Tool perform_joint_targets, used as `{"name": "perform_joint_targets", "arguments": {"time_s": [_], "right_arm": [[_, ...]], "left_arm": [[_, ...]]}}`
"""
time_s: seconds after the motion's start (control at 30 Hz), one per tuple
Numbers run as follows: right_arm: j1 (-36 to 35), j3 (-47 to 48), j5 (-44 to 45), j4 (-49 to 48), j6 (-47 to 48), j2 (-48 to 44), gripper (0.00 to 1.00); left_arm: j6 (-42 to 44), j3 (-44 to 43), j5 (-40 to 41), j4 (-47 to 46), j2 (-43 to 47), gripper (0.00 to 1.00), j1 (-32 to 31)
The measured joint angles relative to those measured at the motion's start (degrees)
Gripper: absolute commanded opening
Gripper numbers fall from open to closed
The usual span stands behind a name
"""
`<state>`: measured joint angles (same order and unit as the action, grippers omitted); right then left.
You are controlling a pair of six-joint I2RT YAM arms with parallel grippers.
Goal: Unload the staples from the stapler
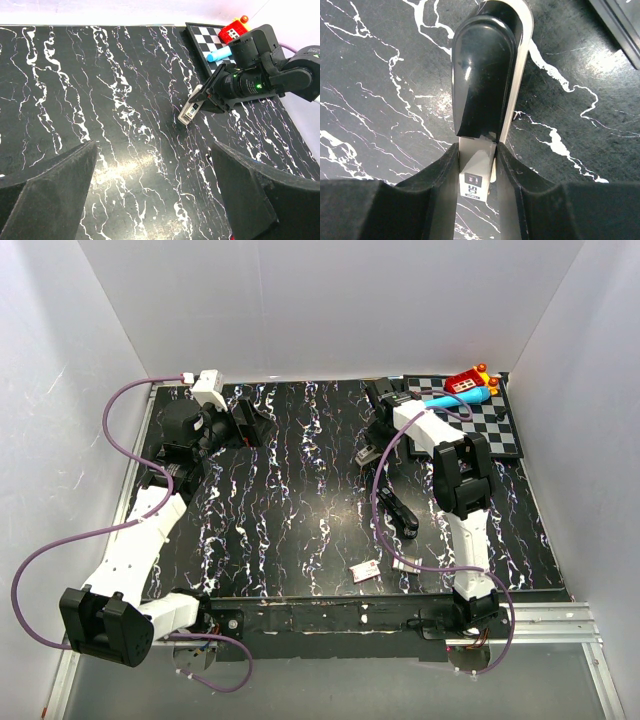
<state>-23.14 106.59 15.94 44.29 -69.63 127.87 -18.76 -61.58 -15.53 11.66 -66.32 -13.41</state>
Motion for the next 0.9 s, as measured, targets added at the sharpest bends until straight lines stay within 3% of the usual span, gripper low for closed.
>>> {"name": "perform_joint_targets", "arguments": {"time_s": [0.27, 0.9], "right_arm": [[-2.5, -0.3, 0.7, -0.5, 3.2, -1.0, 0.01], [-19.3, 6.7, 0.5, -1.6, 8.5, -2.4, 0.01]], "left_arm": [[-0.2, 0.0, 0.0, 0.0, 0.0, 0.98, 0.0], [1.2, 0.0, 4.3, 1.6, 2.0, 0.98, 0.0]]}}
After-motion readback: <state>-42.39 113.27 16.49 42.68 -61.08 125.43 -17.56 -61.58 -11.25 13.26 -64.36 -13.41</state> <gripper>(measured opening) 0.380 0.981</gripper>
